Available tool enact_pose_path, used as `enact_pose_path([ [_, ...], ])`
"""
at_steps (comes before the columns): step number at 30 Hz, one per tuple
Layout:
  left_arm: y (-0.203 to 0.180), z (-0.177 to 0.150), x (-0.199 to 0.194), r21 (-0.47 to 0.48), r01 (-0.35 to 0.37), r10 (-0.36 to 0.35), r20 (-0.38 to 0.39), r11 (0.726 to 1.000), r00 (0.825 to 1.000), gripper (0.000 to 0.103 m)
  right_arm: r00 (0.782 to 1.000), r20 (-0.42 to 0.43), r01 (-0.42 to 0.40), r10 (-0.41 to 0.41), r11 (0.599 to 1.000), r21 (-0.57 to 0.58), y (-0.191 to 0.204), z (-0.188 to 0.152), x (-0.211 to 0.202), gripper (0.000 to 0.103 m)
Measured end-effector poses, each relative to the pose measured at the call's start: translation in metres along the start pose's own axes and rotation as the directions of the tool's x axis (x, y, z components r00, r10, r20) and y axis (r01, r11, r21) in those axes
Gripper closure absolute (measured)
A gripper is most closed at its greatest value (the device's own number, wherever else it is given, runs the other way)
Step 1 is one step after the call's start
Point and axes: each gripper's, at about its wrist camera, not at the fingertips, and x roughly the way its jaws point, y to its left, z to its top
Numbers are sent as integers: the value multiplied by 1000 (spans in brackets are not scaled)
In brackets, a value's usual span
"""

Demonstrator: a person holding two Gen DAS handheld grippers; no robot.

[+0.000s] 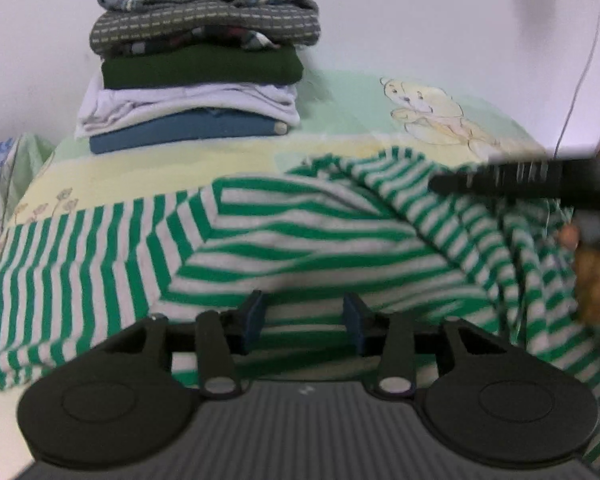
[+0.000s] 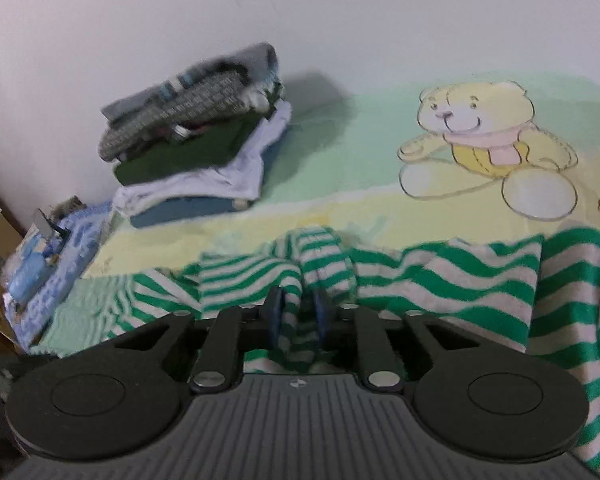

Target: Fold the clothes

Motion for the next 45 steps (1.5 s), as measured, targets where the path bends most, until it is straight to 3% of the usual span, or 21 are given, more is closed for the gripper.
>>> enact_pose_path([
  [2,-3,-9,-4,10,-6,6,13,1000,1000,50,999,24,-30,32,998,-53,11,0,-11,77],
  [5,-7,-16,-8,15,-14,14,30,1000,999,43,999,-32,26,-30,994,-101,24,-2,6,76],
  [10,-17,-17,-7,56,-33,31,37,998,999,36,995,-39,92,-95,994,-63,18,6,34,86],
  [12,-17,-17,-7,56,-33,31,37,998,999,35,996,-54,76,-77,997,-13,14,12,27,85],
  [15,-15,-15,-10,54,-13,11,26,998,1000,39,997,35,69,-68,998,-11,8,8,-16,77],
  [19,-12,11,-18,124,20,-29,72,992,997,40,971,106,215,-213,976,-15,-25,4,-67,69],
  [22,-11,47,-12,202,89,-106,76,975,991,25,959,89,276,-270,959,-58,-60,17,-82,66],
  [23,-8,60,-2,224,117,-133,58,968,989,23,959,74,279,-273,956,-94,-69,21,-82,58],
  [26,0,101,27,285,201,-209,-2,937,978,22,962,-3,267,-273,944,-194,-89,31,-73,54],
  [28,11,119,55,227,255,-244,-75,940,967,24,970,-59,218,-236,951,-217,-96,35,-64,54],
  [30,21,133,82,145,305,-284,-150,941,947,35,977,-103,160,-185,964,-210,-102,37,-57,54],
  [31,23,134,89,125,322,-300,-164,939,940,35,979,-124,132,-160,969,-207,-104,38,-54,54],
  [35,11,132,104,135,401,-371,-203,906,906,35,977,-167,85,-131,962,-258,-101,34,-47,60],
  [38,0,126,108,202,397,-351,-231,895,908,38,973,-193,66,-126,954,-292,-102,34,-44,80],
  [41,0,122,108,222,402,-349,-243,888,905,41,971,-201,60,-130,945,-320,-102,35,-44,88],
  [43,4,122,107,207,407,-354,-250,890,901,50,969,-198,73,-149,936,-345,-101,35,-43,93],
  [44,5,122,107,207,408,-355,-253,889,900,64,968,-191,88,-163,932,-351,-100,35,-41,95],
  [45,5,120,105,210,394,-342,-244,895,907,67,967,-175,110,-183,927,-359,-98,34,-40,95],
])
